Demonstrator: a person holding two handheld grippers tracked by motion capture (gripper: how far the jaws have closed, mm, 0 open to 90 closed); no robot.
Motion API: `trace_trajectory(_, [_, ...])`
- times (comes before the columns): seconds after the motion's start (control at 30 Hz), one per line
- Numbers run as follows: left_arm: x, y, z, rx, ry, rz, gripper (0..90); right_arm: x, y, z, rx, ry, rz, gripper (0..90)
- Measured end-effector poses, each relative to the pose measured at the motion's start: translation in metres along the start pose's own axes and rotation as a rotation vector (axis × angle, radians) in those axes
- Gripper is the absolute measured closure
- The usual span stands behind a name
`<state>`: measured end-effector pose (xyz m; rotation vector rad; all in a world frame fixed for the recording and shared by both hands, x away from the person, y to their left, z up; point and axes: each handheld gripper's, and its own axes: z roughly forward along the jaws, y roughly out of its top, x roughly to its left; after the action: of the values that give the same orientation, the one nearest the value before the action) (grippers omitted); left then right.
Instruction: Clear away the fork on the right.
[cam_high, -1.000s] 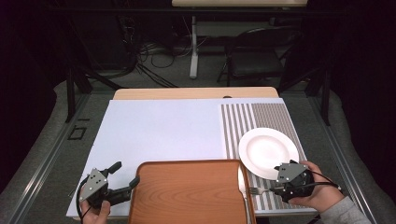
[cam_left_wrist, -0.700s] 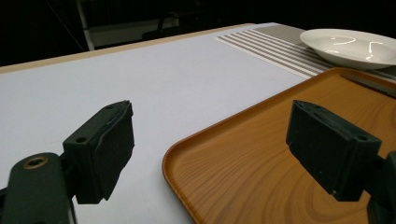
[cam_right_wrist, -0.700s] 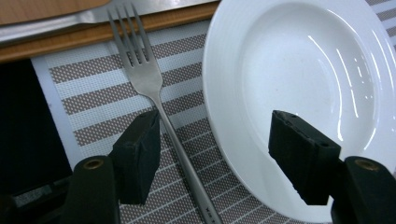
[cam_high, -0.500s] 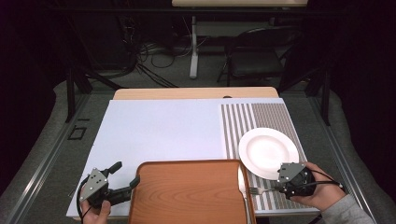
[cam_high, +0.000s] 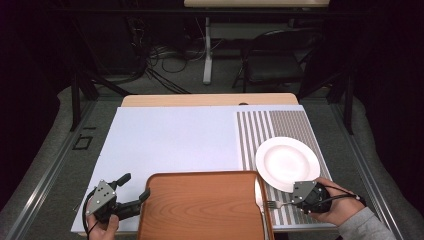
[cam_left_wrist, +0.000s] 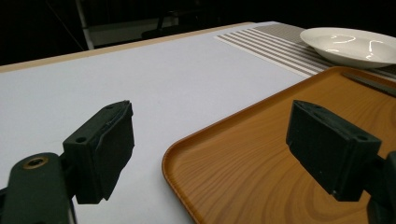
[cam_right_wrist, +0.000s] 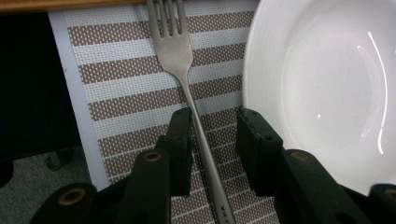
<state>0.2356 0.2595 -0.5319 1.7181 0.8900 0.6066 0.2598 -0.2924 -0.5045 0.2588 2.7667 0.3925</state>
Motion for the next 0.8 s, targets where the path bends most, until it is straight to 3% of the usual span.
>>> trace_trajectory(0.13, [0.000,0.000,0.000,0.000,0.001,0.000,15.3,0.002,0.001,0.005,0.027,-0.004,-0.036,70.9])
trace_trajectory(0.27, [0.000,0.000,0.000,0.001,0.000,0.000,15.3,0.003,0.002,0.010,0.030,0.010,-0.046,73.7])
trace_trajectory(0.3, [0.000,0.000,0.000,0.001,0.000,0.000,15.3,0.004,0.002,0.011,0.037,0.016,-0.028,74.0])
trace_trajectory(0.33, [0.000,0.000,0.000,0.001,-0.001,0.002,15.3,0.003,0.002,0.012,0.038,0.017,-0.049,74.4])
trace_trajectory(0.37, [0.000,0.000,0.000,0.002,0.000,0.002,15.3,0.005,0.002,0.013,0.046,0.019,-0.031,74.4])
trace_trajectory(0.43, [0.000,0.000,0.000,0.002,0.000,0.001,15.3,0.004,0.004,0.015,0.048,0.022,-0.072,74.7])
trace_trajectory(0.8, [0.001,0.000,0.000,0.002,-0.001,0.002,15.3,0.006,0.006,0.023,0.080,0.041,-0.083,76.0])
